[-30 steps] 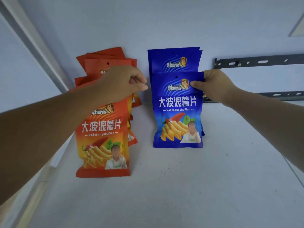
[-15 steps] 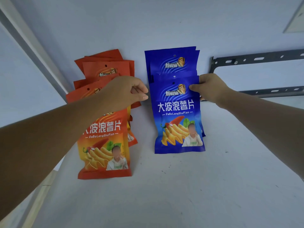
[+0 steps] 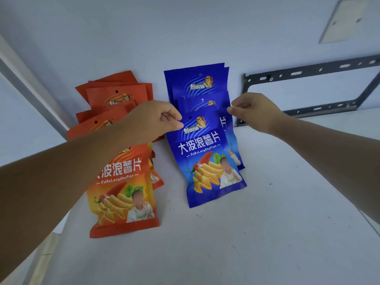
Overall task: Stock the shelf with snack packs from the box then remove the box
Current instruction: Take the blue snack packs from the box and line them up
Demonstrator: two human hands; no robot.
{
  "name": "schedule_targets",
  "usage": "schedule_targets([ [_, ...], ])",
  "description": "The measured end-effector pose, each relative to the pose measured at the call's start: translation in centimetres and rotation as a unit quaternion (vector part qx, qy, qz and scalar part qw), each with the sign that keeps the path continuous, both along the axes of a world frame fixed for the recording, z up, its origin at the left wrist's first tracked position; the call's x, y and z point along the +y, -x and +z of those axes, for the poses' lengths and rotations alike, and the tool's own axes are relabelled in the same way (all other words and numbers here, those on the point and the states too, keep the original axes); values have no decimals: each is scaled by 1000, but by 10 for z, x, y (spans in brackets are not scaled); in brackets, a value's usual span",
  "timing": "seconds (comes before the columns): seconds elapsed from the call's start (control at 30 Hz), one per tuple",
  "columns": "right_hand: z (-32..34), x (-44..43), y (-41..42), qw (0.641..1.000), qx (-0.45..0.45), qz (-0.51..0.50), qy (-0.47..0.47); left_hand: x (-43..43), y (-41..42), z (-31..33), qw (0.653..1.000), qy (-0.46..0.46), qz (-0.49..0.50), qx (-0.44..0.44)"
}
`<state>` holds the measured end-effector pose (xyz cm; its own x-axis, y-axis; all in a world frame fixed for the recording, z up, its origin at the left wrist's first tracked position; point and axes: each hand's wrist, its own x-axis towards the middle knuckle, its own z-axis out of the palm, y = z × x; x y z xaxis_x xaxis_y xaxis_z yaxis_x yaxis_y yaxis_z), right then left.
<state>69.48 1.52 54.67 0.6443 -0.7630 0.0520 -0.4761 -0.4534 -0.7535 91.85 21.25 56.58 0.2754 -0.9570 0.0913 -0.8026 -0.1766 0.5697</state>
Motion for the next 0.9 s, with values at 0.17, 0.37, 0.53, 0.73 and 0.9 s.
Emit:
schedule_targets([
  [0.17, 2, 11, 21, 1000, 0, -7, 15, -7, 11, 8, 1000, 1, -12, -13],
  [0.37, 9, 31, 68, 998, 19, -34, 57, -27, 40, 20, 998, 19, -57, -26],
  [0.53, 10, 42, 126, 996, 25, -43, 67, -51, 89, 23, 994, 28, -108, -21],
  [0.73, 3, 47, 211, 994, 33, -75, 67, -74, 176, 17, 987, 19, -157, -5],
  [0.9, -6, 59, 313, 991, 34, -120, 48, -89, 275, 14, 978, -1, -206, 4],
])
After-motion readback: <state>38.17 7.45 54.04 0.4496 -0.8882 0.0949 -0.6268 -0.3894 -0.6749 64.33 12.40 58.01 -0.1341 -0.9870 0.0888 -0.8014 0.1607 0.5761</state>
